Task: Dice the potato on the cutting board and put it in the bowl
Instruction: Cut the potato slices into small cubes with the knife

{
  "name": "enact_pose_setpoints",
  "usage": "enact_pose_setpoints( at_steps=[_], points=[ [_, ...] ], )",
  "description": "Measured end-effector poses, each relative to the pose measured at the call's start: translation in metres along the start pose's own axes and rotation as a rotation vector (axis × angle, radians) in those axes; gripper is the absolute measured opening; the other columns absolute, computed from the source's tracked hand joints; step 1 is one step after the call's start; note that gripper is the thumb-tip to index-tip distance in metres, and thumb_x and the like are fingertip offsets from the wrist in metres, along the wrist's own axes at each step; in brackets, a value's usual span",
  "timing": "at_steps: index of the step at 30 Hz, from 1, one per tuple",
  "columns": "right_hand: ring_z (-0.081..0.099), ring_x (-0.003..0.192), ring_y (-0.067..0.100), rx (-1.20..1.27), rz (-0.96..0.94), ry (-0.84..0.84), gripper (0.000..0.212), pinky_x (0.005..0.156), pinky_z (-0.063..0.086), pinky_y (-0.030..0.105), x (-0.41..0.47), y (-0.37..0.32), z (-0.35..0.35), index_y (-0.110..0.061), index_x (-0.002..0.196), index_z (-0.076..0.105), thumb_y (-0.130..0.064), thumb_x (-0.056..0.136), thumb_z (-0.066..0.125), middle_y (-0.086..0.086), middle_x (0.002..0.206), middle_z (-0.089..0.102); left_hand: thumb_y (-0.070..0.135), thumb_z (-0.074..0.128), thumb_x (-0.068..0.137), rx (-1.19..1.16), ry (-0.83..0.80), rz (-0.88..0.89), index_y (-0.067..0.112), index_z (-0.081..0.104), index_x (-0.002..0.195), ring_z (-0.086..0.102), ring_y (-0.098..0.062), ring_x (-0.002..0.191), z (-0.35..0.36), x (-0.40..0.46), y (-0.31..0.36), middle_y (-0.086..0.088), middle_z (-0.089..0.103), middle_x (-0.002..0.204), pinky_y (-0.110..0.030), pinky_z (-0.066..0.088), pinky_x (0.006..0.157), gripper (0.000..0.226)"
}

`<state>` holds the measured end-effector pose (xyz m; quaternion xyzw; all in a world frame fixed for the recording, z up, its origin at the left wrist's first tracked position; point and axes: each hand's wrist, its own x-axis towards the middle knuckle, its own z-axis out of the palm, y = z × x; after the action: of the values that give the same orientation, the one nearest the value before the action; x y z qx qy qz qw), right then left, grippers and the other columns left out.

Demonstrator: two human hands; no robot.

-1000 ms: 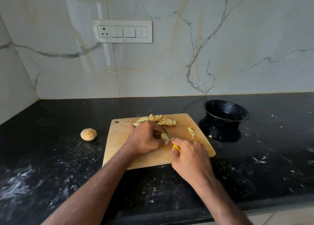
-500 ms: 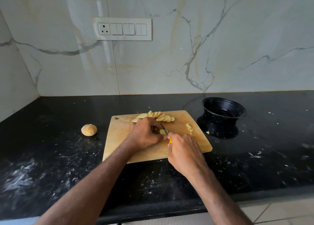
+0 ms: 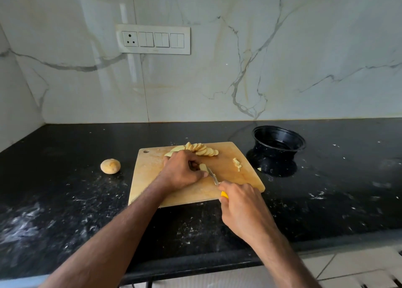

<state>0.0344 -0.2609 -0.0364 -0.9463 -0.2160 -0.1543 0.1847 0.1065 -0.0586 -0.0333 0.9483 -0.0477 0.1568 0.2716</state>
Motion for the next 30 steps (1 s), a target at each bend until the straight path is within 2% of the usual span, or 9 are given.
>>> enact_pose_setpoints(
  at_steps=[2, 4, 6, 9, 11, 13, 17, 24, 30],
  points=[
    [0.067, 0.082, 0.005, 0.057, 0.018, 0.036, 0.029, 0.08, 0.057, 0.018, -0.003, 0.002, 0.0, -0.028, 0.126, 0.066, -0.028, 0.097, 0.064, -0.01, 0.1, 0.074, 0.053, 0.08, 0.074, -0.021, -0.009, 0.009, 0.028, 0.076, 0.106, 0.059, -0.015, 0.102, -0.001, 0.0, 0.0, 0.013, 0.066, 0.101, -0.051, 0.047, 0.098, 0.04],
    [0.062, 0.068, -0.001, 0.1, 0.041, 0.083, 0.03, 0.069, 0.049, 0.003, -0.003, 0.002, 0.0, -0.027, 0.124, 0.069, -0.025, 0.094, 0.068, -0.011, 0.097, 0.075, 0.052, 0.08, 0.073, -0.049, -0.028, 0.024, 0.028, 0.078, 0.103, 0.061, -0.015, 0.098, -0.003, 0.0, 0.0, 0.011, 0.069, 0.1, -0.05, 0.05, 0.094, 0.039],
    [0.065, 0.069, 0.002, 0.123, 0.054, 0.113, 0.028, 0.071, 0.054, 0.009, -0.001, 0.0, 0.003, -0.027, 0.122, 0.07, -0.024, 0.094, 0.068, -0.011, 0.094, 0.075, 0.05, 0.083, 0.071, -0.093, -0.046, 0.042, 0.027, 0.079, 0.1, 0.063, -0.013, 0.089, -0.005, -0.001, -0.001, 0.012, 0.07, 0.092, -0.046, 0.053, 0.087, 0.037],
    [0.071, 0.086, 0.008, 0.125, 0.073, 0.122, 0.029, 0.08, 0.059, 0.024, 0.006, -0.006, 0.01, -0.026, 0.125, 0.067, -0.028, 0.096, 0.064, -0.009, 0.099, 0.075, 0.039, 0.088, 0.07, -0.159, -0.044, 0.071, 0.024, 0.081, 0.097, 0.065, -0.01, 0.078, -0.008, -0.002, -0.002, 0.009, 0.072, 0.083, -0.041, 0.057, 0.075, 0.032],
    [0.071, 0.091, 0.009, 0.118, 0.088, 0.123, 0.032, 0.083, 0.058, 0.024, 0.011, -0.01, 0.014, -0.026, 0.129, 0.065, -0.03, 0.097, 0.063, -0.009, 0.105, 0.075, 0.034, 0.087, 0.07, -0.163, -0.05, 0.099, 0.024, 0.081, 0.098, 0.064, -0.011, 0.074, -0.009, -0.002, -0.002, 0.007, 0.072, 0.08, -0.039, 0.055, 0.071, 0.03],
    [0.071, 0.089, 0.008, 0.113, 0.091, 0.133, 0.032, 0.082, 0.057, 0.021, 0.014, -0.012, 0.017, -0.026, 0.128, 0.066, -0.031, 0.097, 0.063, -0.01, 0.103, 0.075, 0.031, 0.085, 0.07, -0.164, -0.055, 0.116, 0.022, 0.082, 0.096, 0.064, -0.015, 0.073, -0.009, -0.001, -0.003, 0.003, 0.073, 0.079, -0.04, 0.054, 0.069, 0.028],
    [0.072, 0.087, 0.009, 0.105, 0.085, 0.14, 0.031, 0.082, 0.055, 0.022, 0.018, -0.014, 0.019, -0.025, 0.126, 0.066, -0.031, 0.096, 0.064, -0.009, 0.102, 0.076, 0.033, 0.083, 0.07, -0.144, -0.061, 0.129, 0.015, 0.079, 0.085, 0.063, -0.022, 0.075, -0.007, 0.002, -0.007, -0.007, 0.072, 0.08, -0.045, 0.053, 0.07, 0.025],
    [0.072, 0.088, 0.012, 0.088, 0.069, 0.102, 0.031, 0.084, 0.058, 0.028, 0.018, -0.016, 0.018, -0.026, 0.127, 0.065, -0.03, 0.097, 0.062, -0.007, 0.102, 0.076, 0.035, 0.087, 0.069, -0.145, -0.026, 0.11, 0.016, 0.078, 0.082, 0.062, -0.013, 0.074, -0.005, 0.002, -0.006, 0.002, 0.07, 0.077, -0.042, 0.054, 0.07, 0.025],
    [0.071, 0.087, 0.015, 0.065, 0.061, 0.063, 0.025, 0.088, 0.057, 0.033, 0.026, -0.019, 0.016, -0.023, 0.122, 0.067, -0.024, 0.098, 0.06, -0.004, 0.1, 0.075, 0.037, 0.086, 0.073, -0.132, -0.05, 0.086, 0.015, 0.08, 0.091, 0.061, -0.017, 0.091, -0.006, 0.003, -0.005, 0.006, 0.07, 0.092, -0.05, 0.05, 0.091, 0.029]
  ],
)
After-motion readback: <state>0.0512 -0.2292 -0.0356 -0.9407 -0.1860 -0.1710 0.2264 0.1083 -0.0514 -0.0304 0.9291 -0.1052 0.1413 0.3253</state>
